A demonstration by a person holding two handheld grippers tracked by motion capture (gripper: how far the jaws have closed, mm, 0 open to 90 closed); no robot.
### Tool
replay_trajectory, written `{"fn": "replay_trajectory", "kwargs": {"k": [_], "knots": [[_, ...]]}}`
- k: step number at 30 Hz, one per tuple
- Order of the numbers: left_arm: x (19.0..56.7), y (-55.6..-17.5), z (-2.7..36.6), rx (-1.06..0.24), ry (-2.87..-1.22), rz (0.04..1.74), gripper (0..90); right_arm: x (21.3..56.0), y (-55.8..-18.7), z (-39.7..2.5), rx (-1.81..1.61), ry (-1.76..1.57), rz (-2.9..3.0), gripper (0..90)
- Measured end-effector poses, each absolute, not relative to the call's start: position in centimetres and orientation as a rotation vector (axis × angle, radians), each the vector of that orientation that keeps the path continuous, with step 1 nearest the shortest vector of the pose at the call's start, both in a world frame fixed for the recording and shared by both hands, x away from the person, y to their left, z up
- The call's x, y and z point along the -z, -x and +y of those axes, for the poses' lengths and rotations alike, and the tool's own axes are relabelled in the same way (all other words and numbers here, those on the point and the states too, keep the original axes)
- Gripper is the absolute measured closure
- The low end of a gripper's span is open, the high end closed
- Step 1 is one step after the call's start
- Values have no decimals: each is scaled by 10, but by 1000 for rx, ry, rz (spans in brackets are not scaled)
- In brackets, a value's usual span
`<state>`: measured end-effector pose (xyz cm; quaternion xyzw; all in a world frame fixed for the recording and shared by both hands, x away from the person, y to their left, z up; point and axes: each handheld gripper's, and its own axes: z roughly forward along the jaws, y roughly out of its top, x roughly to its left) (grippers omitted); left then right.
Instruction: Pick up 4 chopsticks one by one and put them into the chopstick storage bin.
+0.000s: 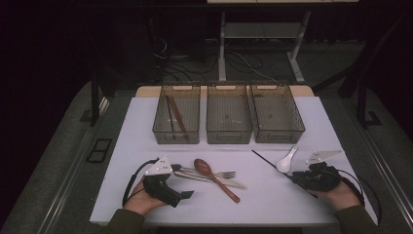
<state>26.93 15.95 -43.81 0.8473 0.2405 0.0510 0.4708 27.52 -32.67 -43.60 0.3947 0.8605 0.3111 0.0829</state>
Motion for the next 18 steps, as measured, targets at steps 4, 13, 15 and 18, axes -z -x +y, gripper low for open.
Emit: {"fn": "replay_trajectory", "kwargs": {"k": [4,13,15,18], "knots": [[438,-269,159,-126,-2077,587,0,440,-277,-326,-902,-1167,2585,805],[438,-270,159,-127,-2082,587,0,440,-276,-322,-866,-1117,2592,853],[439,-270,159,-127,-2082,587,0,440,-277,-322,-864,-1118,2595,855],[439,-269,159,-126,-2084,587,0,440,-277,-323,-869,-1119,2597,858]]}}
